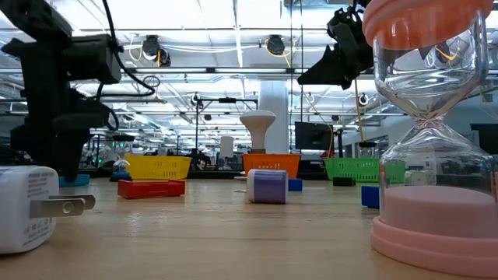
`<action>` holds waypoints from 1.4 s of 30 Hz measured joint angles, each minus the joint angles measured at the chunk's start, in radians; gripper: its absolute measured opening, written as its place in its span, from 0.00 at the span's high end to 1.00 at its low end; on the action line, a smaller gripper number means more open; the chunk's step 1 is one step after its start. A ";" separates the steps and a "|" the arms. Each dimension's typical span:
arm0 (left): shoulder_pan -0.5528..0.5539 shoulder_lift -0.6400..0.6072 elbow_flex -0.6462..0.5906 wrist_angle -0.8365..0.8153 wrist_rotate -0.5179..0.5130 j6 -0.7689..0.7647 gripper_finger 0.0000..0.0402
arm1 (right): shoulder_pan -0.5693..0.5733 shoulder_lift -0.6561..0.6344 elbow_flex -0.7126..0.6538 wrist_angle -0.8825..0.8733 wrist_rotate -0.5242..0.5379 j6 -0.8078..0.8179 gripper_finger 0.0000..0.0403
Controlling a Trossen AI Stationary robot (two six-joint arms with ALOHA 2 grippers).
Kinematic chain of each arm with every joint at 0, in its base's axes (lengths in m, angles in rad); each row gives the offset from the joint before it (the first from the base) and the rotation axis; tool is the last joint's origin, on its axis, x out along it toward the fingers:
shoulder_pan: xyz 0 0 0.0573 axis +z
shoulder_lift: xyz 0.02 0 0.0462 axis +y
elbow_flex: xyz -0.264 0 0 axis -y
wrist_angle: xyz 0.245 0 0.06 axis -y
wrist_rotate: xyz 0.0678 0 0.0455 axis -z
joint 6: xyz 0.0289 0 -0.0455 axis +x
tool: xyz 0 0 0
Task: Pick & Place Office items
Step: Put the light blue digital clock into the yellow bin
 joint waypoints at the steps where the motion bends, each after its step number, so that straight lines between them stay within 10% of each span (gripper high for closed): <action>1: 0.007 0.000 -0.008 0.014 0.010 0.008 0.34 | 0.000 0.000 0.000 0.000 0.000 0.000 0.99; 14: 0.036 0.001 0.027 0.013 0.031 0.173 0.66 | 0.000 0.000 0.000 0.002 0.001 0.000 0.99; 28: 0.260 0.013 0.554 -0.118 -0.088 0.470 0.66 | 0.000 0.000 0.000 0.006 0.001 0.000 0.99; 42: 0.618 0.464 0.758 0.069 0.057 0.590 0.66 | 0.000 0.000 0.000 0.007 0.000 0.000 0.99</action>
